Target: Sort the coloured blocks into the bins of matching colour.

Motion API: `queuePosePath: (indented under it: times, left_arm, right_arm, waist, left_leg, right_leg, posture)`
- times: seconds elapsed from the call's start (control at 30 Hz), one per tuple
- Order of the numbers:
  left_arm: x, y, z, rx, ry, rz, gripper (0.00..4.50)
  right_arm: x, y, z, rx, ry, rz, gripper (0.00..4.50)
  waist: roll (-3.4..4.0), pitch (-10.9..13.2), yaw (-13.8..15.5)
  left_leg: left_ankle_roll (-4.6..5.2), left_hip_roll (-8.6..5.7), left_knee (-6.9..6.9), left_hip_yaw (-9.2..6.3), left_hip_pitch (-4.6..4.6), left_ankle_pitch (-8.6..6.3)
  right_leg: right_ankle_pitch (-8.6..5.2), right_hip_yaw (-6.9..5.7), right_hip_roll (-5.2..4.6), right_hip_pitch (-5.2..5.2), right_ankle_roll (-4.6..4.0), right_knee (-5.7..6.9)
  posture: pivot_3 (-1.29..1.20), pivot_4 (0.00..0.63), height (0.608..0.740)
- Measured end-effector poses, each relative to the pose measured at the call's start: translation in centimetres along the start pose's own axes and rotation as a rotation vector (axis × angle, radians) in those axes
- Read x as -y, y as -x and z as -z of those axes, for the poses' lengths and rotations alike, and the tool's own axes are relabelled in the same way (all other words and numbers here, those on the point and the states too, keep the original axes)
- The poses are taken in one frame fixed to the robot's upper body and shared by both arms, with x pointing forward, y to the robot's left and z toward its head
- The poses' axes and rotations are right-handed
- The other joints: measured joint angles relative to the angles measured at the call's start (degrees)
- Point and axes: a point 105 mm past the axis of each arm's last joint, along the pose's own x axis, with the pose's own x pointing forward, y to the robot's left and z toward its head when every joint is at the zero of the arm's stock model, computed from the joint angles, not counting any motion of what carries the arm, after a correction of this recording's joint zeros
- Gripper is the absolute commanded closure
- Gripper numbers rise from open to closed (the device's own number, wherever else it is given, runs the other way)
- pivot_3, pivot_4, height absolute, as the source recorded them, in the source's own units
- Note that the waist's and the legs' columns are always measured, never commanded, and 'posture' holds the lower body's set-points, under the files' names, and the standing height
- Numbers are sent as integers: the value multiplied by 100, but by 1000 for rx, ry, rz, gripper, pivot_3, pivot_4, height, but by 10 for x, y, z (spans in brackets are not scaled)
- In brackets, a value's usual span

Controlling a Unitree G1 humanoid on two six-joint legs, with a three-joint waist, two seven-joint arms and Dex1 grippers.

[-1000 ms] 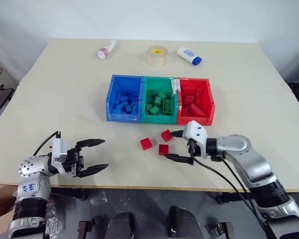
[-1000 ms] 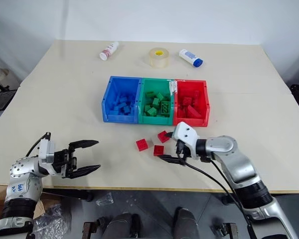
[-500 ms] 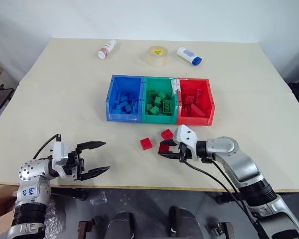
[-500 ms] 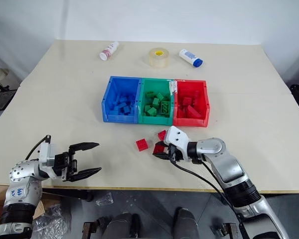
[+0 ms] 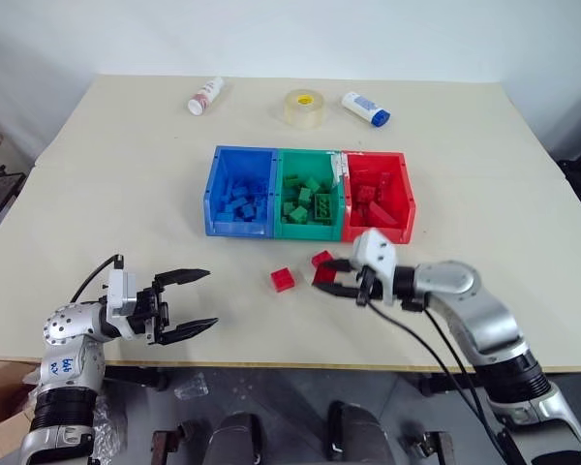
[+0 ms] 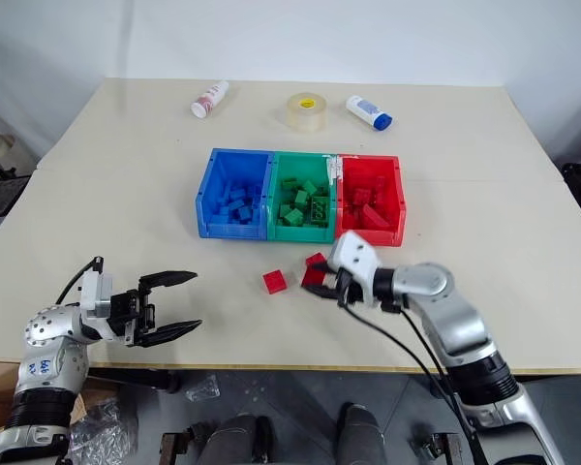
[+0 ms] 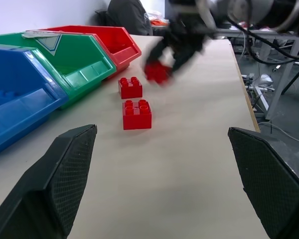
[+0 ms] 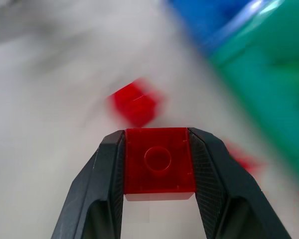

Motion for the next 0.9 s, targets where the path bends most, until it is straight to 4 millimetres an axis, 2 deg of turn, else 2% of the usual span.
queuePosePath:
  times: [0.1,0.23,0.33,0.4,0.5,0.6,0.73,0.8,0.9]
  left_arm:
    - [-2,-1,1,2,9,-1,0]
    - [-5,-4,0,10,-1,8,0]
    - [-7,-7,2,18,9,10,0]
    - [-8,-8,2,19,9,12,0]
    - [-10,-10,0,20,-6,25,0]
    - [-10,-9,4,17,13,22,0]
    - [-10,-11,3,20,8,38,0]
    - [-12,-13,4,22,9,43,0]
    - [-12,-13,6,23,20,39,0]
  right_arm:
    - [46,12,-17,45,27,164,3050]
    - [83,18,-11,24,33,300,1649]
    - [93,19,-3,9,35,346,541]
    - [91,19,-3,15,43,338,13]
    - [79,23,-1,22,52,299,13]
    - [60,36,12,-13,27,245,13]
    - [29,72,26,-70,-27,145,13]
    - [20,88,31,-103,-29,135,13]
    - [2,120,50,-203,-62,108,13]
  waist:
    - [0,0,-7]
    - [0,0,-11]
    - [0,0,-18]
    - [0,0,-19]
    - [0,0,-4]
    - [0,0,14]
    - [0,0,32]
    - [0,0,25]
    - [0,0,27]
  left_leg:
    - [0,0,-3,1,0,0]
    - [0,-2,-8,5,0,0]
    - [-1,-1,-12,6,0,1]
    - [-1,-1,-12,7,0,1]
    - [-1,-1,-12,5,0,1]
    - [0,-3,-8,4,-3,0]
    - [1,-2,-9,0,-4,-1]
    - [1,-2,-7,2,-3,-1]
    - [2,-2,-8,1,-1,-1]
  right_leg:
    - [0,0,0,0,0,0]
    - [0,0,0,-1,0,-4]
    - [0,0,0,-2,0,-4]
    - [0,1,0,-3,0,-4]
    - [0,0,0,-2,1,-5]
    - [0,0,-1,0,1,-8]
    - [0,-2,0,0,0,-12]
    - [0,-1,-1,2,1,-12]
    - [0,-2,0,4,1,-12]
  posture:
    - [0,150,740]
    - [0,150,740]
    - [0,150,740]
    - [0,150,740]
    - [0,150,740]
    - [0,150,740]
    - [0,150,740]
    - [0,150,740]
    - [0,150,740]
